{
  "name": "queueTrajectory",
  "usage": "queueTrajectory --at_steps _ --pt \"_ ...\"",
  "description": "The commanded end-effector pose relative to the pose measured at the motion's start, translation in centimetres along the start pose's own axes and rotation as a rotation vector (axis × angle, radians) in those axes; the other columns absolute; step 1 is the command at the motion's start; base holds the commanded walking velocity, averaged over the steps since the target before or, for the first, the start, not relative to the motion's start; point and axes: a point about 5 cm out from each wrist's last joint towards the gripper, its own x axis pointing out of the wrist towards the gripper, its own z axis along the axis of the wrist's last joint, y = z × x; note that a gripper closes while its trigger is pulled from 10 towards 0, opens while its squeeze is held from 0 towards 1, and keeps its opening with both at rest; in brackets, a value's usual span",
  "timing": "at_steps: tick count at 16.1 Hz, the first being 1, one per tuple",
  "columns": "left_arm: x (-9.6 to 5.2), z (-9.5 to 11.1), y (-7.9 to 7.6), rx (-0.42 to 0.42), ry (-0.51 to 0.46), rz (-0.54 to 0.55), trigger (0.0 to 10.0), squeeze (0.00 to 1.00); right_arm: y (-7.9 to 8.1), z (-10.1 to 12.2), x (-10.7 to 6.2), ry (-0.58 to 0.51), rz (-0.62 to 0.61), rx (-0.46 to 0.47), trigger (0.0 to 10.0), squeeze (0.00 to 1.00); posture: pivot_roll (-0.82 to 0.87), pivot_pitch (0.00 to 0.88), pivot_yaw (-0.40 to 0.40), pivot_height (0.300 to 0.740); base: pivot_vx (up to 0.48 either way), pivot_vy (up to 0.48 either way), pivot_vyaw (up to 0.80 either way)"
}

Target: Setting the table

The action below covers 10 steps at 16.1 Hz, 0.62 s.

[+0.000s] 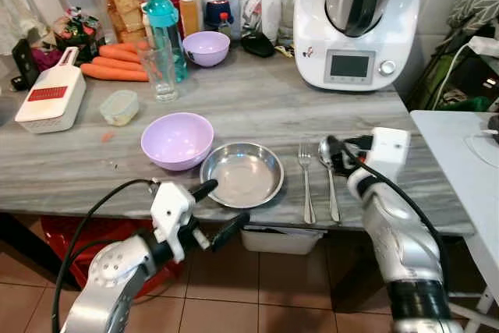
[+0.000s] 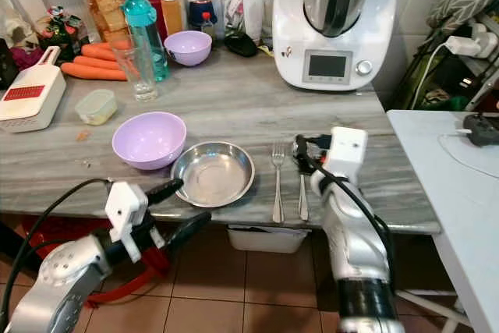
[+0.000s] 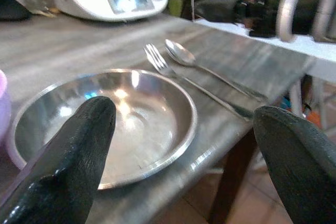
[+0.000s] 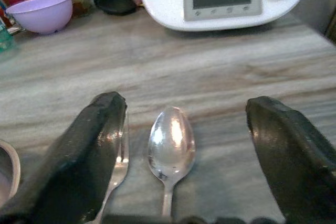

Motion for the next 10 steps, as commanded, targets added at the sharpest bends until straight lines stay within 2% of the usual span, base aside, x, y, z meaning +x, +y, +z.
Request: queueTrajectory --at_steps 1,6,8,10 --pt "0.1 0.2 0.3 0.010 -0.011 0.023 10.0 0.00 0.1 0.9 -0.7 -0.059 -0.006 -0.028 10.0 1.00 -0.01 0.000 -0.017 0.740 0.000 0.000 0.00" --pt "0.9 1.6 1.0 0.012 -0.107 0.139 10.0 0.00 -1.0 1.2 -2.7 -0.151 -0.068 -0.122 10.0 1.00 0.00 0.000 -0.036 0.740 0.000 0.000 0.00" --pt "1.0 2.1 1.1 0.008 -0.151 0.219 10.0 0.00 -1.1 0.9 -3.2 -0.134 -0.064 -0.113 10.0 1.00 0.00 0.000 -0.040 0.740 0.000 0.000 0.00" --pt "0.9 2.0 1.4 0.011 -0.140 0.331 10.0 0.00 -1.1 0.6 -3.9 -0.135 -0.066 -0.146 10.0 1.00 0.00 0.000 -0.043 0.740 0.000 0.000 0.00"
